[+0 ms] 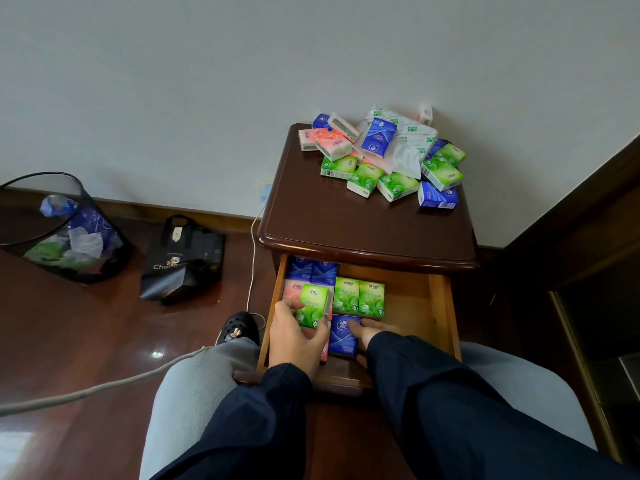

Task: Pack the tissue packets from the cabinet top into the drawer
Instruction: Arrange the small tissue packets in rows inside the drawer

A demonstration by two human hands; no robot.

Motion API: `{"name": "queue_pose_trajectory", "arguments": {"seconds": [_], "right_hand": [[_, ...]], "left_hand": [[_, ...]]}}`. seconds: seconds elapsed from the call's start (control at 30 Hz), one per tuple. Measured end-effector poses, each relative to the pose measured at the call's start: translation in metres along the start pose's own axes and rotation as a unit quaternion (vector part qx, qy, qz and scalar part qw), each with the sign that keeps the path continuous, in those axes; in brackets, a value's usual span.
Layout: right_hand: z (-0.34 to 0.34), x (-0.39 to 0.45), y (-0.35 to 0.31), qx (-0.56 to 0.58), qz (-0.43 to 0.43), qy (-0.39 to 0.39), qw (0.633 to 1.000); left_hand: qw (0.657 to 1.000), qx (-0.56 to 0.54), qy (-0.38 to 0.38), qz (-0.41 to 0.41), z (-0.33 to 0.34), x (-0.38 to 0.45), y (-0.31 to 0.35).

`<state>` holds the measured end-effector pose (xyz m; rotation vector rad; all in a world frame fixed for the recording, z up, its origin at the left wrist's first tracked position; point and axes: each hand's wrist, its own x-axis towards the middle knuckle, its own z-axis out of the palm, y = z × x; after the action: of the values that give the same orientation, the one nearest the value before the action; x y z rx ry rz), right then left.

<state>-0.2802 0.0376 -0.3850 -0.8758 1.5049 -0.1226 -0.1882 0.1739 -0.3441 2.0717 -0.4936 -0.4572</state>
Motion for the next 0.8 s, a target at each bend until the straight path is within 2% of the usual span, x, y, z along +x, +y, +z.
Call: {"name": "queue_pose_trajectory", "arguments": {"seconds": [0.3,0.43,0.47,0.6,0.63,0.73,0.8], "right_hand": [[-0.004,0.001,-0.002,0.029,0.007,-0.001,1.000],[-0.011,-0.015,-0.012,-0.049,-0.051,0.049,0.996],[-0.012,-0.022,-0.016,-0.048,-0.067,0.038,0.996],[-0.007,-0.050,-0.024,0.036,-0.053,-0.134,0.989],[-0.005,-0.053,-0.024,0.031,-0.057,-0.149,0.987],[-0.005,-0.053,-0.021,-0.042,-0.089,-0.128,0.987],[-0.012,-0.050,-0.020,-0.023,-0.092,-0.122,0.988]], "left_hand": [[0.999,0.010,-0.028,0.012,0.005,0.000,-0.004],[0.999,0.017,-0.042,0.026,0.003,-0.001,-0.004],[0.998,0.017,-0.041,0.036,0.004,-0.001,-0.004],[0.995,0.010,-0.050,0.089,0.006,-0.004,-0.005],[0.993,0.006,-0.058,0.102,0.006,-0.004,-0.006],[0.988,0.006,-0.097,0.119,0.006,-0.006,-0.009],[0.985,0.019,-0.121,0.118,0.006,-0.006,-0.011]]}}
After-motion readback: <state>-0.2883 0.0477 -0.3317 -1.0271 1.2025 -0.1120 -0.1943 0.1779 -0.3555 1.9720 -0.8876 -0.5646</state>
